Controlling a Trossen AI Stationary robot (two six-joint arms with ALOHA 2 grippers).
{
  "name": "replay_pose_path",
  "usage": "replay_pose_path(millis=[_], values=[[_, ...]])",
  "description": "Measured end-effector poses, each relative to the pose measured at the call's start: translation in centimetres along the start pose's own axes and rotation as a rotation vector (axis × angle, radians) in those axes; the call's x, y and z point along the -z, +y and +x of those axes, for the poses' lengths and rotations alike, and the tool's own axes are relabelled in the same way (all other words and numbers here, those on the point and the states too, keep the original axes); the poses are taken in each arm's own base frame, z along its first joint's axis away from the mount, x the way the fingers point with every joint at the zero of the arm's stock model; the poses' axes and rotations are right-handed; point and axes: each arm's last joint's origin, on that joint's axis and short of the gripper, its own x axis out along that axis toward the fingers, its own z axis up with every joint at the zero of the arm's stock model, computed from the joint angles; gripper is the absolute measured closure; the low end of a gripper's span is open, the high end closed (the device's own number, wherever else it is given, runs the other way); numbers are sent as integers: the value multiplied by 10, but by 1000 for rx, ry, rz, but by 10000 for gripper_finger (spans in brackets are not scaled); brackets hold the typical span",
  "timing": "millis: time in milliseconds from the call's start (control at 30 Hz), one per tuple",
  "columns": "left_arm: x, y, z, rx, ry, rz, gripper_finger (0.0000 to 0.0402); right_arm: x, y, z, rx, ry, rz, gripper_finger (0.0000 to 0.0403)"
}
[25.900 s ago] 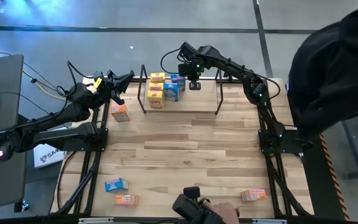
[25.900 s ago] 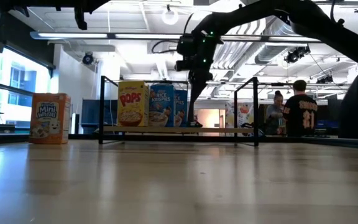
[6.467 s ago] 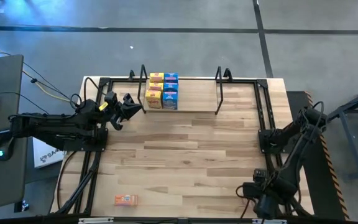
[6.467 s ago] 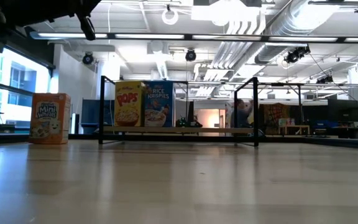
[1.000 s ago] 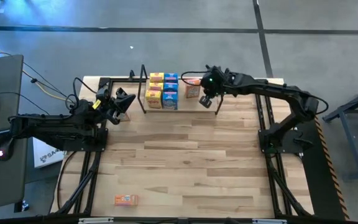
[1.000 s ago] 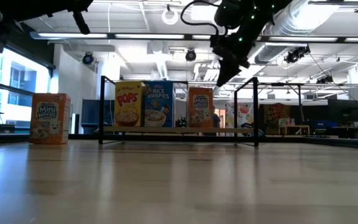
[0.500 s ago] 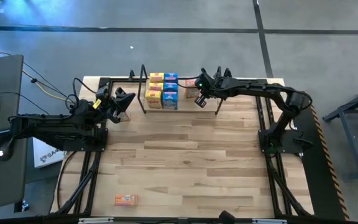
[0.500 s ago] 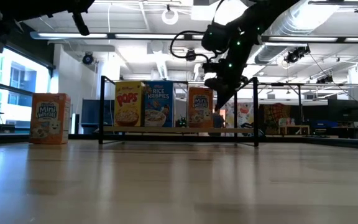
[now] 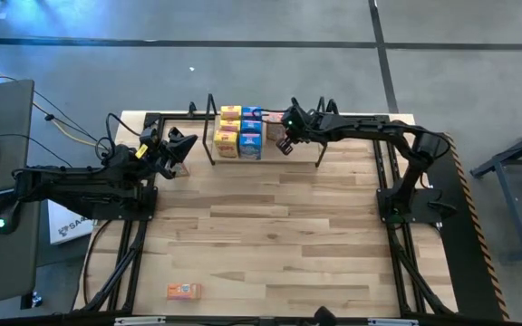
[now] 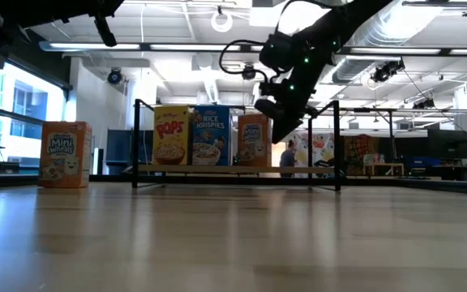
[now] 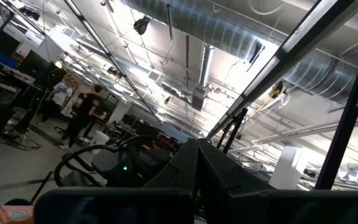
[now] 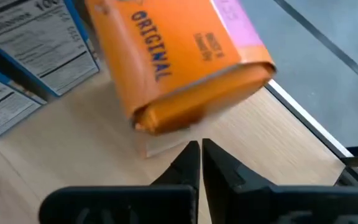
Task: Stack cereal on shelf
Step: Put the bottom right orange cereal box on the shelf
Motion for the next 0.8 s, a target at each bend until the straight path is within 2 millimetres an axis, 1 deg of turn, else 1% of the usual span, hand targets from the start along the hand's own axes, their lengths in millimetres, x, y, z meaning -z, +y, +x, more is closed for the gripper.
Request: replay_pose_path(millis=[133, 300, 400, 567, 667, 800], values=[[0, 0, 0, 0, 0, 1, 401, 0, -1, 0, 33, -7, -23, 403], [0, 0, 0, 0, 0, 1, 401, -5, -5, -2, 52, -48, -32, 403], [0, 0, 0, 0, 0, 0, 401, -9, -10, -11, 52, -69, -28, 403], [0, 0, 0, -1, 2, 4, 401, -9, -15, -30, 34, -70, -46, 403], [0, 0, 0, -2, 4, 10, 401, -8, -13, -41, -20, -60, -66, 403], [1, 0, 0, -4, 7, 25, 401, -7, -8, -44, -67, -53, -122, 403]])
